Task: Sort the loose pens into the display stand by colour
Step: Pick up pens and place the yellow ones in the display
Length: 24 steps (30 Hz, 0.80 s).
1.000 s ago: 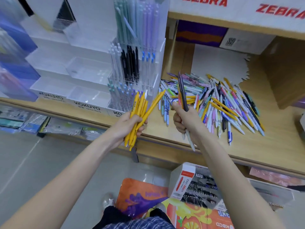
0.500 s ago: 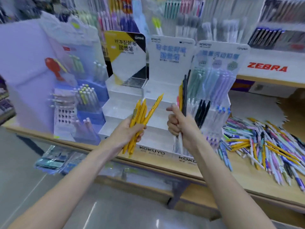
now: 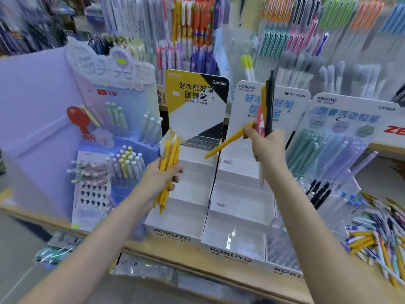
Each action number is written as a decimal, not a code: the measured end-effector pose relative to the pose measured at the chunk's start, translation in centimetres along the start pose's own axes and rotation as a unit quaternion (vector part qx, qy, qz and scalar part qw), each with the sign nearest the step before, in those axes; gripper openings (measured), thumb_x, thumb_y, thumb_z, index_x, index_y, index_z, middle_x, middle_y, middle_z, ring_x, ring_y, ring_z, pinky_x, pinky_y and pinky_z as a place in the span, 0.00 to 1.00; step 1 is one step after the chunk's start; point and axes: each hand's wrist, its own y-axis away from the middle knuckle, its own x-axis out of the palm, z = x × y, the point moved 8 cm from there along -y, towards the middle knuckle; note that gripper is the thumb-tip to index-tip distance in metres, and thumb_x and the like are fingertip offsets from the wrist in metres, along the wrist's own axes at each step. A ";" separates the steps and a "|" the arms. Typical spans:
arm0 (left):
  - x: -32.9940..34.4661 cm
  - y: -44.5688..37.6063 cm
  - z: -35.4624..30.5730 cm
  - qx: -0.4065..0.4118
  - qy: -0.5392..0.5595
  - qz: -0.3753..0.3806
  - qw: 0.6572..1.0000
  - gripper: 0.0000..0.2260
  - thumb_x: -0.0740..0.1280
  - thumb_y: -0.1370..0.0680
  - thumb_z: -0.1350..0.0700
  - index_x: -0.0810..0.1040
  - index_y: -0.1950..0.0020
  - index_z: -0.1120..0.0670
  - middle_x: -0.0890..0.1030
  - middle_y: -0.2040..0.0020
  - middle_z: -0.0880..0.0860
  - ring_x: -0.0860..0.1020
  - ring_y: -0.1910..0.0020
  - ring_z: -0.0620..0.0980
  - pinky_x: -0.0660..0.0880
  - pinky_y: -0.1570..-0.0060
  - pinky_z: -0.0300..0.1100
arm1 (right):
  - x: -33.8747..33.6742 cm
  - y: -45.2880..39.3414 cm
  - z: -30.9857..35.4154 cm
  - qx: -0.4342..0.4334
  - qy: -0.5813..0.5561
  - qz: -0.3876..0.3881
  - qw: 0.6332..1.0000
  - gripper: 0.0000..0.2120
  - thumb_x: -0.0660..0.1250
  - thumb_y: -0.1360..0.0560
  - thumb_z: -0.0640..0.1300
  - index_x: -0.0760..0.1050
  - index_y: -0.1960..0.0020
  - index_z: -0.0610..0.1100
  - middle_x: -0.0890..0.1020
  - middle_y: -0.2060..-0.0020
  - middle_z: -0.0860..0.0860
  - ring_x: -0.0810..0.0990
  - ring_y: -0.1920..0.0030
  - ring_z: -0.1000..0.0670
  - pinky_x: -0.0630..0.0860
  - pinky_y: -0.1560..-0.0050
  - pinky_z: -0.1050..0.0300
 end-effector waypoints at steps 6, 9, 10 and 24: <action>-1.1 -4.8 0.7 -0.036 0.054 -0.029 0.997 0.06 0.62 0.21 0.57 0.71 0.55 0.59 0.70 0.68 0.52 0.67 0.78 0.41 0.65 0.80 0.33 | 4.8 -4.4 1.7 -0.210 0.246 -0.025 0.946 0.07 0.63 0.23 0.41 0.74 0.56 0.37 0.72 0.69 0.46 0.69 0.67 0.44 0.60 0.65 0.55; -0.7 -6.4 1.0 -0.046 0.051 -0.003 0.998 0.06 0.63 0.22 0.57 0.71 0.55 0.59 0.70 0.67 0.52 0.67 0.77 0.42 0.65 0.80 0.34 | 5.8 -5.2 1.7 -0.221 0.283 -0.025 0.933 0.07 0.63 0.23 0.40 0.75 0.55 0.36 0.74 0.68 0.44 0.70 0.67 0.44 0.59 0.66 0.55; -0.7 -7.0 0.9 -0.046 0.051 0.004 0.998 0.06 0.63 0.22 0.57 0.72 0.55 0.59 0.70 0.67 0.52 0.67 0.77 0.42 0.65 0.79 0.34 | 5.9 -5.6 1.9 -0.216 0.287 -0.027 0.933 0.07 0.63 0.23 0.40 0.74 0.55 0.37 0.73 0.69 0.45 0.68 0.68 0.45 0.58 0.66 0.56; 0.9 -10.9 0.1 -0.056 0.017 0.111 0.992 0.06 0.63 0.21 0.54 0.73 0.57 0.55 0.72 0.67 0.51 0.69 0.73 0.44 0.68 0.73 0.37 | 9.8 -5.7 -1.3 -0.065 0.402 -0.031 0.913 0.12 0.61 0.22 0.45 0.75 0.47 0.37 0.80 0.57 0.38 0.77 0.56 0.35 0.70 0.62 0.49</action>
